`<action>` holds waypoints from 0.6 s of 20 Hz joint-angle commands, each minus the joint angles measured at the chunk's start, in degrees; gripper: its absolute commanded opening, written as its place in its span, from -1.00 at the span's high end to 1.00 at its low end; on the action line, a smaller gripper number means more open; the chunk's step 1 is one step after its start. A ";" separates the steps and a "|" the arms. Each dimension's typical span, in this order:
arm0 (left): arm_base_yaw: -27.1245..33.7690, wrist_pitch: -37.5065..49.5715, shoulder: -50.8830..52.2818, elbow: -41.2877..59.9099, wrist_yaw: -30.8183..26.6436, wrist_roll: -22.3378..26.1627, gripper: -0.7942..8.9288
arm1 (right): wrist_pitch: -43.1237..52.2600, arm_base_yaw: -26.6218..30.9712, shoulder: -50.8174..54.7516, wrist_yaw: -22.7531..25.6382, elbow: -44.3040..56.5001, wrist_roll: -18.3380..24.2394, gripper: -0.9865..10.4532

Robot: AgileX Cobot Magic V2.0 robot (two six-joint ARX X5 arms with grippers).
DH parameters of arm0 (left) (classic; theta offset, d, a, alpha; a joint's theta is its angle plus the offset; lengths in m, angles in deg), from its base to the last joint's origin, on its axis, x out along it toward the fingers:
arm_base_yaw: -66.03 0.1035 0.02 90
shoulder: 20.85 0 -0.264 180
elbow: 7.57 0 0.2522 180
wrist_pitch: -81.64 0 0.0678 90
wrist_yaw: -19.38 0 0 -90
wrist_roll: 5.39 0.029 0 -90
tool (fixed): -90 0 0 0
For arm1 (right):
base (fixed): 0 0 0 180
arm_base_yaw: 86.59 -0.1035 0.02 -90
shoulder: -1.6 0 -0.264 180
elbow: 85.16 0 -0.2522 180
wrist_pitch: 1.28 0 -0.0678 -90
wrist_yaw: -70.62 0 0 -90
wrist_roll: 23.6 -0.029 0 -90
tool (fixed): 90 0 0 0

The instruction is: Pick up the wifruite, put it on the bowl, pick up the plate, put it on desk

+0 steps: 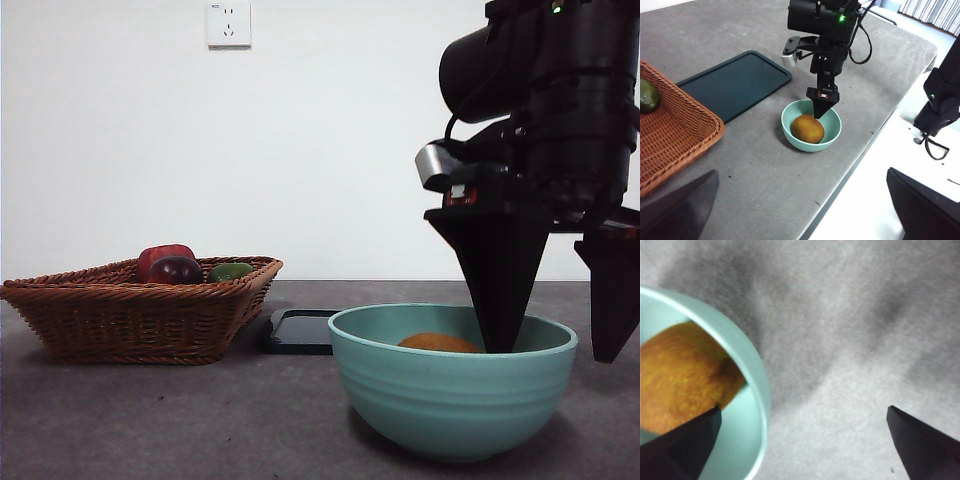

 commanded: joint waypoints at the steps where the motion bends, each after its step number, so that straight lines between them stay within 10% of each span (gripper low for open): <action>1: -0.63 0.61 -0.07 -0.37 0.07 0.72 -0.51 | 0.76 -0.70 -2.29 0.11 -0.90 -0.09 -0.18; 12: -0.63 0.61 -0.07 -0.37 0.07 1.36 -0.51 | 4.50 -1.77 -2.60 -0.63 -0.90 -1.92 0.82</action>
